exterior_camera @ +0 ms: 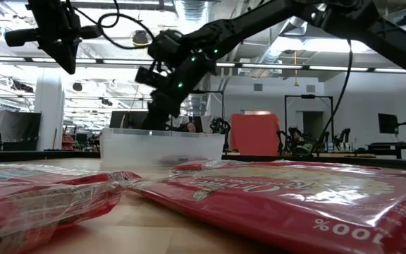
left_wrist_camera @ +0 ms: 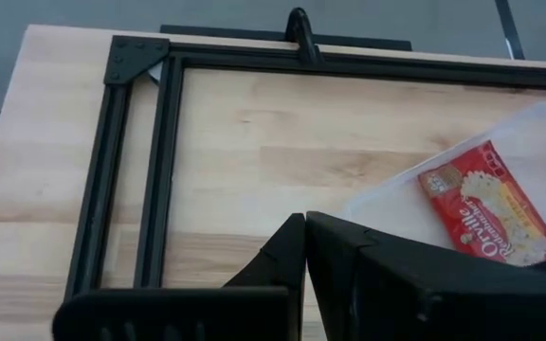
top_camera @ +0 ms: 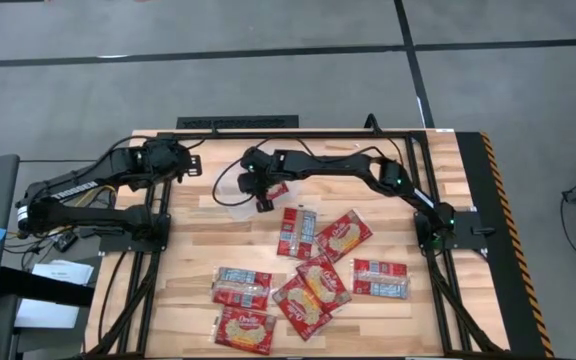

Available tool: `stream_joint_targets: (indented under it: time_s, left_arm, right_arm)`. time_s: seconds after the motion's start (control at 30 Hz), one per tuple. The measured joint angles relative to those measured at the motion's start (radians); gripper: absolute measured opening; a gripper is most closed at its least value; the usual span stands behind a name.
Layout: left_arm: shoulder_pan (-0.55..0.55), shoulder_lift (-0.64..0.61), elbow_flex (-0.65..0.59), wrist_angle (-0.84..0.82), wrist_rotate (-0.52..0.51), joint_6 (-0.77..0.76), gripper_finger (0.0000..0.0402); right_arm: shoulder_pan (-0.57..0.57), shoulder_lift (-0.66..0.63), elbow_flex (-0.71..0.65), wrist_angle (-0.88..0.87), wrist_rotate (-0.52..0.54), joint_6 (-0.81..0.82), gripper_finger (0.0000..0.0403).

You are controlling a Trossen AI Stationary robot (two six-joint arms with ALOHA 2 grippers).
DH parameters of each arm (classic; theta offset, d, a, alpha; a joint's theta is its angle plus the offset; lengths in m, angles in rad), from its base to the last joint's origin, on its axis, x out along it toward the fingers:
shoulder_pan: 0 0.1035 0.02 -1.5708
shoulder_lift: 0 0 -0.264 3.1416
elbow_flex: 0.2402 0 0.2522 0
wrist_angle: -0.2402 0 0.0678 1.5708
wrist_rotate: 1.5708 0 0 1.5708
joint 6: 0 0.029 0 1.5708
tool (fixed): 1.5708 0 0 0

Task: Sort popcorn bags into baskets
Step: Put the red popcorn bag into the transparent bin

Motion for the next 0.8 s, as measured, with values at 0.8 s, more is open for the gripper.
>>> stream_joint_targets:
  time_s: [0.8]
  left_arm:
    - [0.000,0.000,0.000,-0.022,-0.010,-0.012,0.0000]
  right_arm:
    - [-0.050,0.046,-0.003,-0.084,0.038,-0.008,0.0014]
